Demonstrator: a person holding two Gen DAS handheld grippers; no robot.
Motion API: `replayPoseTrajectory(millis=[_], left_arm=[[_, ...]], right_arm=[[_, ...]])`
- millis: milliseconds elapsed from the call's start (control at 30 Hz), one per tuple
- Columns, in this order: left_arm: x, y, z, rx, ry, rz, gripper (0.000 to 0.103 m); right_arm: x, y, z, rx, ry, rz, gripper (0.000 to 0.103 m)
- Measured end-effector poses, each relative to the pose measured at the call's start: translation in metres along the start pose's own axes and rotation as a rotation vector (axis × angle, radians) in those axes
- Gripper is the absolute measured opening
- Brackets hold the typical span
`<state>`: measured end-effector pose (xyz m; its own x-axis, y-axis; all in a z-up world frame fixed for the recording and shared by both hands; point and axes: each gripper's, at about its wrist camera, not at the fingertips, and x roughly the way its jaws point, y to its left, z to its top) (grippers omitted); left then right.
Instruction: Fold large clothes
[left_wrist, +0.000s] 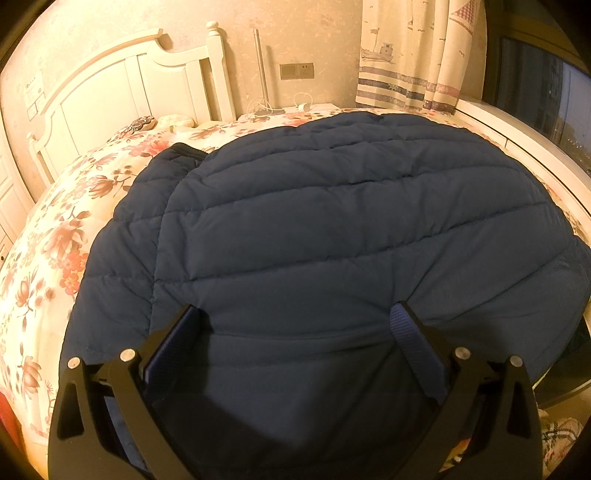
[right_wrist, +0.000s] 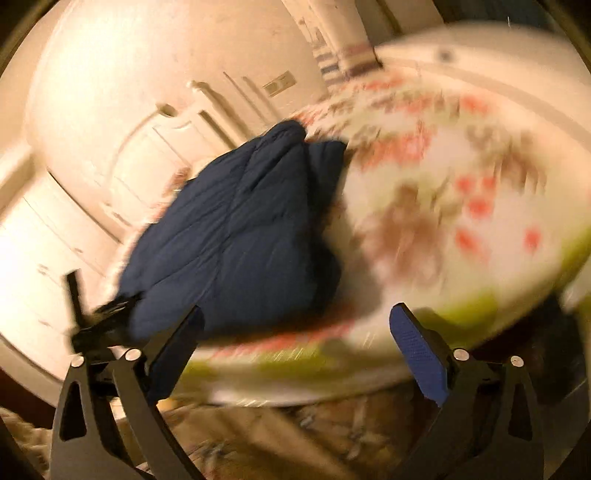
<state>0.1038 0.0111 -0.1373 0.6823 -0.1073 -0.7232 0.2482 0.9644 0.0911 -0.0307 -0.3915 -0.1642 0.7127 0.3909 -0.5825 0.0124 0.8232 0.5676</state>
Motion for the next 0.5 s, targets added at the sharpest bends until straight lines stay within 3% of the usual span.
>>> replayPoseTrajectory(millis=[300,500], left_arm=[[0.001,0.0,-0.001,-0.002,-0.002,-0.001,0.101],[0.002,0.0,-0.001,0.017,-0.001,-0.005,0.101]], right_arm=[[0.044,0.038,0.003,-0.023,0.052,0.104,0.095],[0.089,0.055,0.044,0.081,-0.009,0.026,0.097]])
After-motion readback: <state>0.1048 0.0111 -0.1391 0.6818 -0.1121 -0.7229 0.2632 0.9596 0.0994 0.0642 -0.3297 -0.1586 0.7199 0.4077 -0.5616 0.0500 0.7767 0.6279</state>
